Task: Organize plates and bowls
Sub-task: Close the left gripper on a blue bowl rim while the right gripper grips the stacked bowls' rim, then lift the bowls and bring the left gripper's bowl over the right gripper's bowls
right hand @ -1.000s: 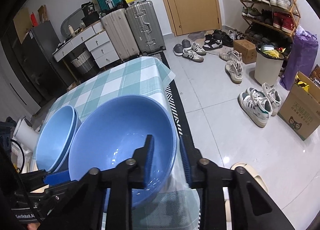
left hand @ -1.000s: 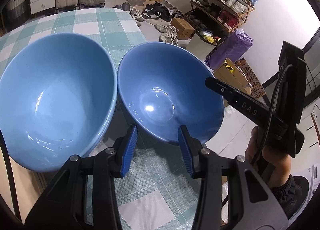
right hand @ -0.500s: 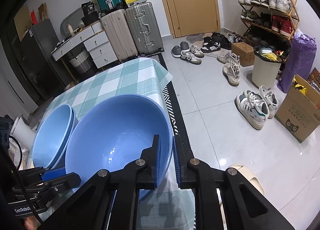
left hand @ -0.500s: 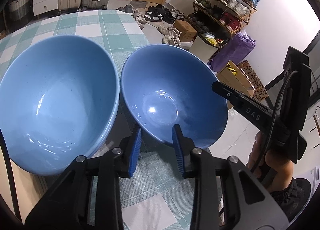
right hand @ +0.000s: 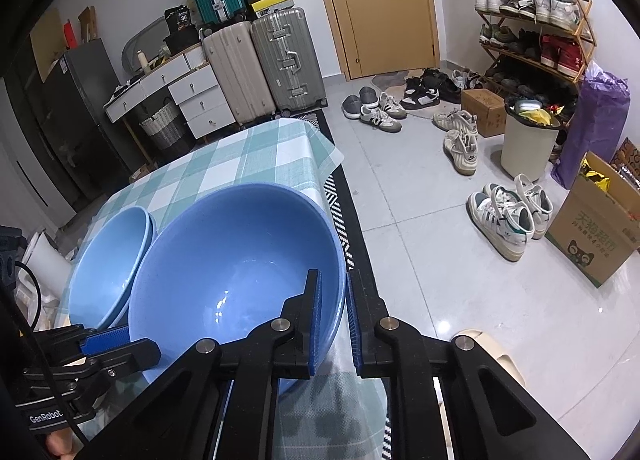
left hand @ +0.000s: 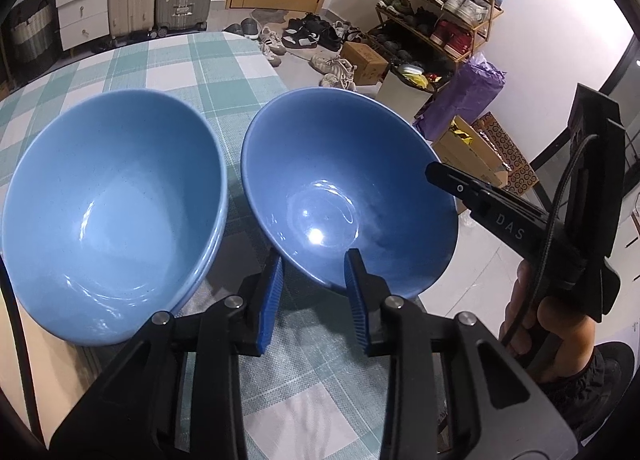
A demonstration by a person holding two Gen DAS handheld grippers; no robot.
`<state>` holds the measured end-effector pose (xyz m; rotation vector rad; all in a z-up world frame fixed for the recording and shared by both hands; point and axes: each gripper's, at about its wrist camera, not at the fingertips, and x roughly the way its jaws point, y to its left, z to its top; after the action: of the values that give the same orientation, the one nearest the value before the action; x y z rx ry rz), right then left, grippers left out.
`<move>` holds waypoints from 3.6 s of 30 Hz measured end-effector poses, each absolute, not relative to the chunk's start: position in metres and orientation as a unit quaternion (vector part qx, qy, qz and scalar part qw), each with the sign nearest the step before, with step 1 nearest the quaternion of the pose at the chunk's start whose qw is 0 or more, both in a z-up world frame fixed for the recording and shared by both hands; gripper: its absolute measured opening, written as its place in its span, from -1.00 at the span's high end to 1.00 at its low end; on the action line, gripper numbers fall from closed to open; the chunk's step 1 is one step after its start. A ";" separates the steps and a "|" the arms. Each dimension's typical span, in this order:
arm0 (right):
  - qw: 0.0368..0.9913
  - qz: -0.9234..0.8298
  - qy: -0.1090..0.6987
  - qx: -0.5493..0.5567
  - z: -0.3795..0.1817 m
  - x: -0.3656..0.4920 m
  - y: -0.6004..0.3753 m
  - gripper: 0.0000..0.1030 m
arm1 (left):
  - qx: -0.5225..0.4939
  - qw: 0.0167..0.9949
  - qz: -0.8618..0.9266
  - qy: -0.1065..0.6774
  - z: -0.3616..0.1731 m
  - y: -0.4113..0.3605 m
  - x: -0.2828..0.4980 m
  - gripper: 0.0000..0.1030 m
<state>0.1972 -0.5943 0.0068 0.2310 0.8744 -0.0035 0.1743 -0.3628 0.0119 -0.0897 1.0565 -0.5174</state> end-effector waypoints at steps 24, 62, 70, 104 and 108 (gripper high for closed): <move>0.928 -0.013 0.364 0.073 0.090 0.150 -0.555 0.75 | -0.031 0.861 -0.261 0.435 0.084 -0.329 0.126 0.46; 0.934 0.060 0.351 0.020 0.123 0.189 -0.403 0.75 | -0.071 0.892 -0.186 0.405 0.139 -0.173 0.115 0.46; 0.928 0.067 0.366 0.025 0.103 0.200 -0.391 0.75 | -0.074 0.888 -0.176 0.417 0.121 -0.161 0.128 0.46; 0.903 0.067 0.423 0.037 0.030 0.224 -0.397 0.74 | -0.040 0.874 -0.156 0.458 0.047 -0.161 0.179 0.46; 0.900 0.065 0.429 0.037 0.025 0.226 -0.399 0.74 | -0.037 0.872 -0.157 0.462 0.040 -0.164 0.185 0.46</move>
<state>0.2260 -0.3993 0.0253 0.0774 0.8880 0.1352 0.1851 -0.1637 0.0403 -0.0777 0.9661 -0.3282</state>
